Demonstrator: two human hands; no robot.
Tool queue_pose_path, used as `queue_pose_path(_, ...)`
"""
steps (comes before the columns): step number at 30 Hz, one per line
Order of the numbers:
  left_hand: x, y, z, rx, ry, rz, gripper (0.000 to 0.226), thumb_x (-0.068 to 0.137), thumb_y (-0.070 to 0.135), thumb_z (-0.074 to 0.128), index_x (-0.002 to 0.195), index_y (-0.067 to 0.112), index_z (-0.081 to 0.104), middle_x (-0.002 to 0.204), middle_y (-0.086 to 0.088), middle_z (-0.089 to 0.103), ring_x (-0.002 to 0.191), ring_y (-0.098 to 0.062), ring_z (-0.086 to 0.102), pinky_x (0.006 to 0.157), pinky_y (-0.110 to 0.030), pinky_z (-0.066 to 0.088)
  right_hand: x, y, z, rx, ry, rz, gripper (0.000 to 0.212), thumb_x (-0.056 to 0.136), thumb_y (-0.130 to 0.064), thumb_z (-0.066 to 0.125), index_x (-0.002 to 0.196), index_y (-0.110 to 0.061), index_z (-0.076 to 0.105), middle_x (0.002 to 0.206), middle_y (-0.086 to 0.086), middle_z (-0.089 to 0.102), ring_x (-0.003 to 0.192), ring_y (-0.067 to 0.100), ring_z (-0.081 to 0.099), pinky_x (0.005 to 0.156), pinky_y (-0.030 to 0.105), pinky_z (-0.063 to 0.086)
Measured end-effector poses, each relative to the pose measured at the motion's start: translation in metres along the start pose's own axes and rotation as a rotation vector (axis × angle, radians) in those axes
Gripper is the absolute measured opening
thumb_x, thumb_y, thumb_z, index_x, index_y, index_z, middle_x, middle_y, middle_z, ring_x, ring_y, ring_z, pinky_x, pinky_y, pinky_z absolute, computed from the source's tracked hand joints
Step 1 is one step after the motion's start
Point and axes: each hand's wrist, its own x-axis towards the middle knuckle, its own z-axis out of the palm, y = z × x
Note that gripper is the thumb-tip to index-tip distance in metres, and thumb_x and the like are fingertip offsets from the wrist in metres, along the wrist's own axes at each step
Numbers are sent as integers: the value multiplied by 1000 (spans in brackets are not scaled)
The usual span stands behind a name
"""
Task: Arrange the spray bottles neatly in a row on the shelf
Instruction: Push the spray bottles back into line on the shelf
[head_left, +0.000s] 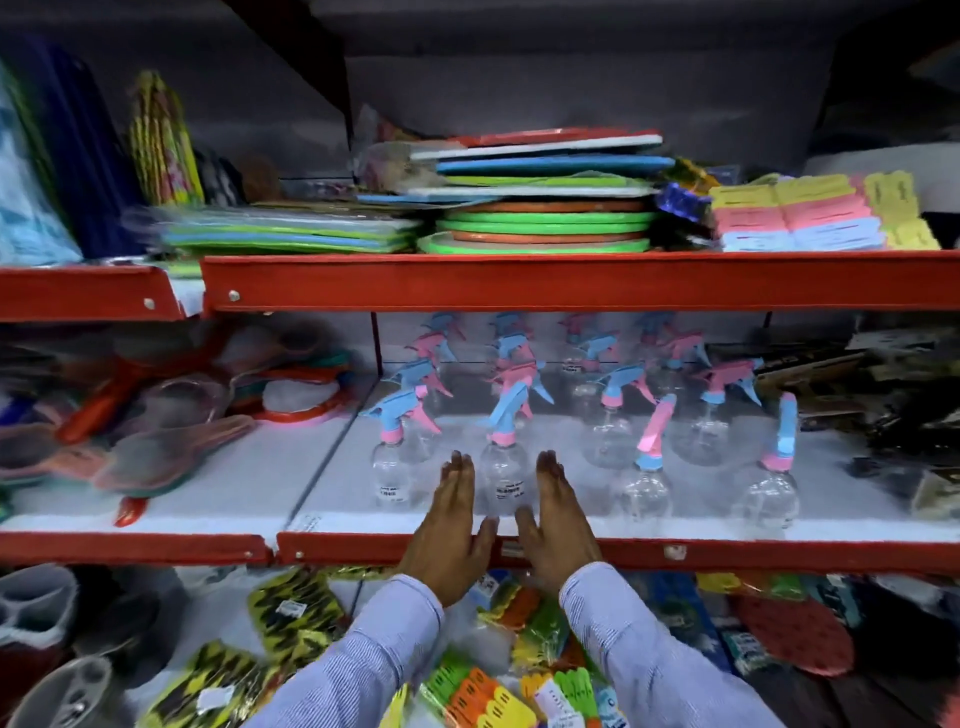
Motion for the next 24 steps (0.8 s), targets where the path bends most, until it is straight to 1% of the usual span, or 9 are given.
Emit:
queue_pose_path(2, 9, -4, 0, -121, -51, -28, 72, 98, 30, 42, 151, 10, -2, 163, -8, -4, 151, -20, 1, 121, -27, 6, 9, -4, -3, 136, -8, 125, 66, 94, -23, 42, 149, -15, 7, 157, 9, 20, 142, 24, 28, 108, 23, 24)
queue_pose_path(4, 14, -5, -1, -218, -77, -74, 71, 97, 25, 45, 151, 10, 2, 163, -9, 3, 151, -20, 8, 121, -27, 10, 15, -8, -6, 223, -17, 184, 62, 94, -17, 42, 149, -16, 13, 153, 9, 30, 136, 24, 39, 103, 23, 31)
queue_pose_path(6, 19, -5, -2, -280, -74, -113, 69, 95, 20, 47, 151, 10, 8, 162, -9, 12, 149, -21, 16, 119, -25, 14, 16, -10, -8, 269, -43, 197, 58, 93, -13, 41, 148, -15, 20, 151, 10, 35, 135, 22, 41, 104, 22, 32)
queue_pose_path(11, 22, 0, -7, -368, -75, -149, 62, 93, 13, 49, 149, 10, 24, 156, -9, 33, 143, -22, 35, 118, -30, 27, 15, -9, -13, 319, -61, 200, 51, 92, -5, 43, 142, -12, 36, 143, 10, 48, 128, 22, 50, 110, 31, 37)
queue_pose_path(14, 19, -1, -9, -375, -61, -131, 59, 93, 13, 49, 148, 11, 28, 154, -7, 38, 141, -21, 38, 118, -36, 30, 13, -10, -15, 328, -60, 198, 50, 91, -2, 42, 140, -12, 40, 140, 9, 51, 125, 21, 52, 104, 25, 38)
queue_pose_path(18, 9, 4, -10, -389, -20, -103, 54, 91, 12, 52, 144, 15, 37, 146, -2, 48, 135, -17, 46, 109, -20, 32, 7, -6, -17, 331, -62, 182, 49, 91, -2, 43, 138, -13, 42, 134, 7, 56, 122, 19, 55, 99, 20, 38)
queue_pose_path(19, 6, 5, -10, -395, -13, -101, 54, 91, 12, 52, 143, 16, 38, 145, -1, 49, 134, -16, 47, 108, -19, 32, 5, -5, -18, 334, -59, 179, 48, 91, -2, 43, 138, -13, 43, 134, 7, 57, 121, 17, 55, 99, 20, 39)
queue_pose_path(21, 3, 5, -9, -402, -10, -100, 54, 91, 12, 52, 143, 17, 39, 145, -1, 49, 134, -15, 47, 110, -23, 33, 1, -4, -20, 329, -58, 173, 48, 91, -3, 44, 137, -13, 43, 134, 7, 57, 120, 15, 55, 99, 19, 38)
queue_pose_path(24, -1, 7, -10, -395, -1, -104, 52, 91, 11, 52, 142, 14, 41, 145, -3, 49, 134, -17, 47, 115, -36, 37, -5, -3, -23, 332, -69, 162, 48, 91, -5, 45, 138, -13, 41, 136, 7, 55, 122, 17, 54, 102, 23, 38)
